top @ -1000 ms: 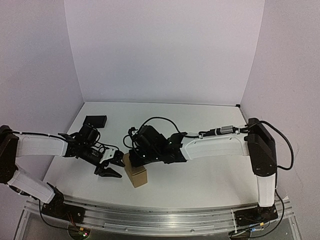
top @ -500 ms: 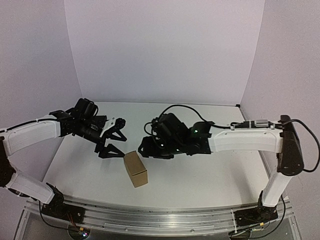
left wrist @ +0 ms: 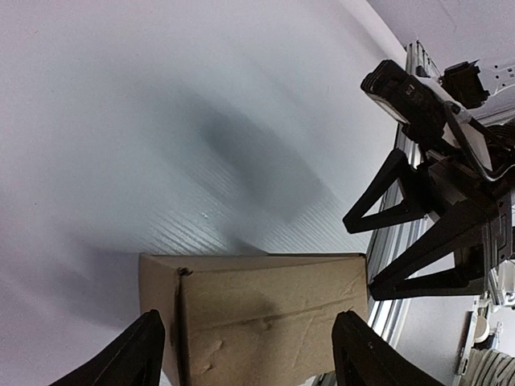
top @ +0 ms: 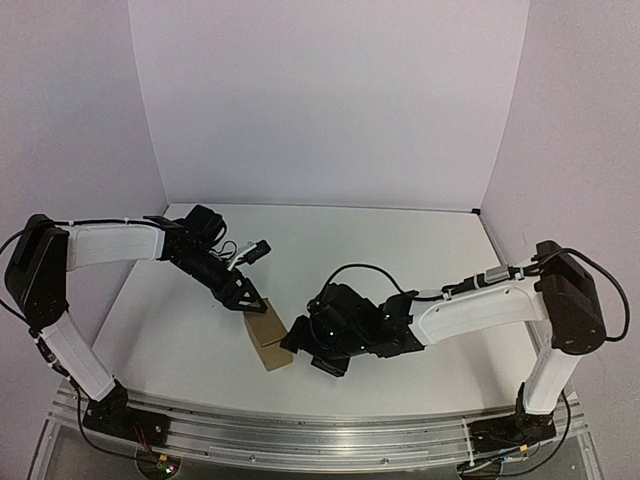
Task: Fold the paper box
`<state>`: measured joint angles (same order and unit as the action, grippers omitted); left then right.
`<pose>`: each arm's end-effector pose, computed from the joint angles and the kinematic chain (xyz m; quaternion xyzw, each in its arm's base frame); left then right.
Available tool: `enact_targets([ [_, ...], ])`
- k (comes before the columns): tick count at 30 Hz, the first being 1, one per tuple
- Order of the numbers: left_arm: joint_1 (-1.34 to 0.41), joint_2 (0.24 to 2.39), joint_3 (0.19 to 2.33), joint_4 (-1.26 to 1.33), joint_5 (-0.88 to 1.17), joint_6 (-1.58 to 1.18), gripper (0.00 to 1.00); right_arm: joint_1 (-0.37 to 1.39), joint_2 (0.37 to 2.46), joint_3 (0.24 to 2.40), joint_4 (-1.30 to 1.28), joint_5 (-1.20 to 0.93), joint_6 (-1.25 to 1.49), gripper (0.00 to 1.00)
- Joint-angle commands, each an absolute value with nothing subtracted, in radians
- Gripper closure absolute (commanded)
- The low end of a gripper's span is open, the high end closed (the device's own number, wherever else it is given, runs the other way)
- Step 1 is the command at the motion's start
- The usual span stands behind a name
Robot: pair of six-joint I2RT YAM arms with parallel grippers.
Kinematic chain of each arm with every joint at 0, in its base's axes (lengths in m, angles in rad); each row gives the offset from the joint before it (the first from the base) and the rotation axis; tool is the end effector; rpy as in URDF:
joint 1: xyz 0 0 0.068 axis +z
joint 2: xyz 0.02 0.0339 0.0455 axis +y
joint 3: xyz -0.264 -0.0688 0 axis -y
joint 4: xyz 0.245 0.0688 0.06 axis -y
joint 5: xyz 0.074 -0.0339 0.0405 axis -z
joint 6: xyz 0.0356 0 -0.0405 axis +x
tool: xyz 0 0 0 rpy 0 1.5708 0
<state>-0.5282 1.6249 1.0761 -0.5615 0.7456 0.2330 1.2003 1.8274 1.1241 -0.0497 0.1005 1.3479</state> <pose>0.2634 -0.1817 0.2108 0.4140 0.8110 -0.3820 0.1581 0.1454 0.3646 0.1813 0.0875 0.9124 0.3663 0.1602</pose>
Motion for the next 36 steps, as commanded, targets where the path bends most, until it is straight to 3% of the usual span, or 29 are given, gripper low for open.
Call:
enact_targets([
  [1, -0.527, 1.635, 1.055, -0.461, 0.784, 0.199, 0.30, 1.196, 1.842, 1.112, 0.106, 0.098, 1.387, 0.20],
  [7, -0.526, 1.635, 1.029, -0.460, 0.773, 0.210, 0.47, 1.193, 1.834, 1.115, 0.146, 0.074, 1.342, 0.22],
  [15, -0.525, 1.595, 0.951, -0.502, 0.796, 0.195, 0.55, 1.178, 1.913, 1.132, 0.156, 0.044, 1.374, 0.35],
  [22, -0.525, 1.589, 0.951, -0.529, 0.851, 0.236, 0.69, 1.173, 1.937, 1.164, 0.146, 0.083, 1.268, 0.46],
  [29, -0.526, 1.530, 0.923, -0.562, 0.974, 0.481, 0.68, 1.173, 1.961, 1.262, 0.144, 0.123, 0.976, 0.51],
  [36, -0.525, 1.479, 0.867, -0.439, 1.027, 0.627, 0.67, 1.175, 1.970, 1.304, 0.131, 0.169, 0.691, 0.53],
])
